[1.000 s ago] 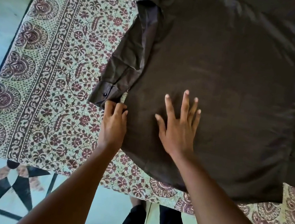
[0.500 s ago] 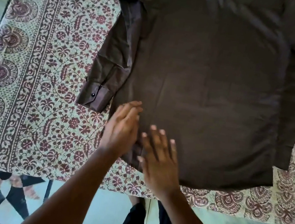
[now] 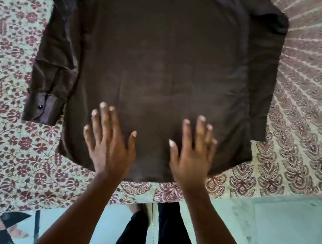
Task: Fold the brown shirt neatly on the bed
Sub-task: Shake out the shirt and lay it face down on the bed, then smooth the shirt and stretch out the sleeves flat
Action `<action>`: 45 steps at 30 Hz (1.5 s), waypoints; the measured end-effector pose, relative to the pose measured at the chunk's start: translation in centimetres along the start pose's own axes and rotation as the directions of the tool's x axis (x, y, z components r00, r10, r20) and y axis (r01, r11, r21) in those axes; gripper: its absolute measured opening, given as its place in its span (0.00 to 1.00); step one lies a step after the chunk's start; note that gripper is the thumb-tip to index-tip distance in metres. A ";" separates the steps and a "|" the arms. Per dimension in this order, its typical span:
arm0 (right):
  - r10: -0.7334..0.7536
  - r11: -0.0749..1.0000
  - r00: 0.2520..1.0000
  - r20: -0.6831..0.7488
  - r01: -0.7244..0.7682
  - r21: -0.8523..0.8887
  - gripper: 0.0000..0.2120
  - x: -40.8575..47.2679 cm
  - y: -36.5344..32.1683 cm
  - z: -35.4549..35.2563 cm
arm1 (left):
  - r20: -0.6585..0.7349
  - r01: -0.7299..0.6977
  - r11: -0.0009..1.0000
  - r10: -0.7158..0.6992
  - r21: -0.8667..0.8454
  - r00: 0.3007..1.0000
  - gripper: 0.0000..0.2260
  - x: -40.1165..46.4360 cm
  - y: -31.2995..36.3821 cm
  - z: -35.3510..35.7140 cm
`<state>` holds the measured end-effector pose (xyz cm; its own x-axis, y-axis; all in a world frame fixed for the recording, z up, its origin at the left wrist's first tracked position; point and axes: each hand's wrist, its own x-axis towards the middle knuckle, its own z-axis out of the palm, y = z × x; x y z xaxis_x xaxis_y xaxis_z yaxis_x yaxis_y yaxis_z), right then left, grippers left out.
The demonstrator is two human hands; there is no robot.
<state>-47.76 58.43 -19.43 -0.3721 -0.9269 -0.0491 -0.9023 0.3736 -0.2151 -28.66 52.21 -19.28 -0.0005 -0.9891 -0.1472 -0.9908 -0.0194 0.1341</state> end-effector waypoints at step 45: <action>-0.257 0.932 0.947 0.191 0.295 -0.210 0.34 10.1 14.3 -3.3 | 0.317 -0.394 0.919 0.372 0.005 0.873 0.47 1.8 11.7 -0.4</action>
<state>-65.12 54.53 -19.76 -0.0793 -0.9808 -0.1781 -0.9965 0.0825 -0.0106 -40.22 50.17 -17.54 -0.4119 -0.8241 -0.3890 -0.9112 0.3724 0.1759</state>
